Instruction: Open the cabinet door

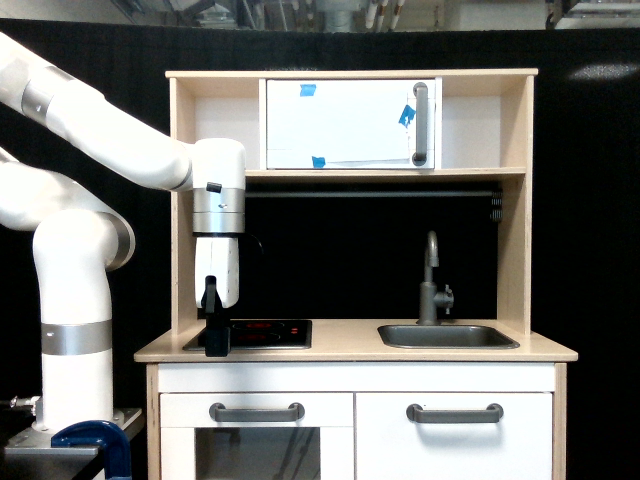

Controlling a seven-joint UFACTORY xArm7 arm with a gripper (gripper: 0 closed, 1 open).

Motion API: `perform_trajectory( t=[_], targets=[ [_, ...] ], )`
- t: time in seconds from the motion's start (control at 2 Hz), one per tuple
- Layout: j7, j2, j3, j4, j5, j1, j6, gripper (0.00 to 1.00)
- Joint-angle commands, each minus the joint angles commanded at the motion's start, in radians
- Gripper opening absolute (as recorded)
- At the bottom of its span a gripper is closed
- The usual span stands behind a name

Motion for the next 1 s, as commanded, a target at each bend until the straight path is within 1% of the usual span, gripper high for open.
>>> perform_trajectory(
  t=[0.5, 1.0],
  targets=[
    [-0.009, 0.009, -0.012, 0.000, -0.012, -0.008, -0.009, 1.00],
    [-0.056, 0.168, -0.099, 0.062, -0.070, -0.108, -0.104, 1.00]
  ],
)
